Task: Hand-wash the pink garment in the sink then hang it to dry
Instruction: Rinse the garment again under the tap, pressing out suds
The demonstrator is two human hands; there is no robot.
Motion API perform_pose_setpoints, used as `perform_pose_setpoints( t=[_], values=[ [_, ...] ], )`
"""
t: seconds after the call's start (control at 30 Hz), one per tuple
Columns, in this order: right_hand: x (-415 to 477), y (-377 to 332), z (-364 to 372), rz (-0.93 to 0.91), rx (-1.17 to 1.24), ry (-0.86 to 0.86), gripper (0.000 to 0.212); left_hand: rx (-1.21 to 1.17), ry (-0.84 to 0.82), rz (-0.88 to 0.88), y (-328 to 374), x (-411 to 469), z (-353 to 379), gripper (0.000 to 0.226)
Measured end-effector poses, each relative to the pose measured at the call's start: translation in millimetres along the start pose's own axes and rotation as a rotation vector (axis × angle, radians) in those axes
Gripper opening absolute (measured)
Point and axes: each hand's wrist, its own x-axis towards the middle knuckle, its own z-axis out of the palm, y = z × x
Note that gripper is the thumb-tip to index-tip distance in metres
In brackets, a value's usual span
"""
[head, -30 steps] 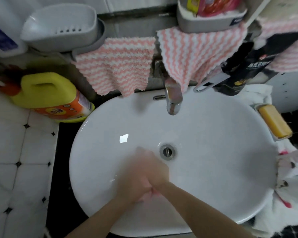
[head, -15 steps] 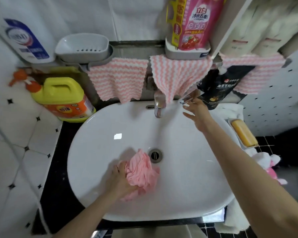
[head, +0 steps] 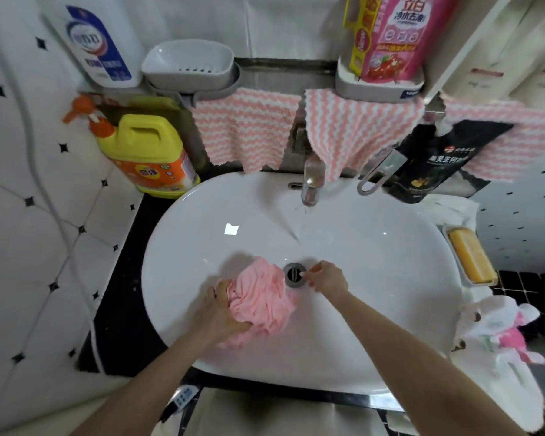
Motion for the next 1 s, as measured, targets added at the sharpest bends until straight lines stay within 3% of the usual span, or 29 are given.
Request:
perform_pose_setpoints(
  t=[0.13, 0.27, 0.47, 0.57, 0.7, 0.77, 0.83, 0.93, 1.0],
  values=[
    [4.4, 2.0, 21.6, -0.038, -0.286, 0.146, 0.032, -0.030, 0.026, -0.023, 3.9, -5.8, -1.0, 0.112],
    [5.1, -4.1, 32.4, -0.120, -0.532, 0.218, 0.041, -0.019, 0.050, -0.026, 2.8, -6.8, 5.0, 0.102],
    [17.5, -11.2, 31.7, -0.201, -0.748, 0.189, 0.033, -0.015, 0.092, -0.040, 3.9, -7.1, 7.7, 0.098],
    [22.3, -12.4, 27.5, -0.236, -0.745, 0.173, 0.028, -0.013, 0.079, -0.042, 3.0, -6.8, 8.6, 0.106],
    [23.5, -6.9, 12.9, -0.155, -0.538, 0.091, 0.032, 0.007, 0.030, -0.077, 5.7, -3.6, 7.1, 0.115],
    [19.9, -0.1, 4.6, -0.132, -0.224, -0.031, 0.030, -0.048, -0.004, -0.089, 5.6, -0.4, 4.7, 0.114],
    [6.8, 7.5, -4.2, -0.188, 0.137, -0.255, 0.021, -0.249, -0.062, -0.148, 11.4, 5.9, 3.2, 0.106],
    [-25.8, 9.7, -16.2, -0.251, 0.345, -0.609, 0.061, -0.500, -0.076, -0.227, 31.8, 18.7, 5.4, 0.083],
    [-39.8, 8.1, -21.1, -0.288, 0.378, -0.653, 0.073, -0.540, -0.099, -0.185, 51.8, 25.0, 4.4, 0.065]
  ],
)
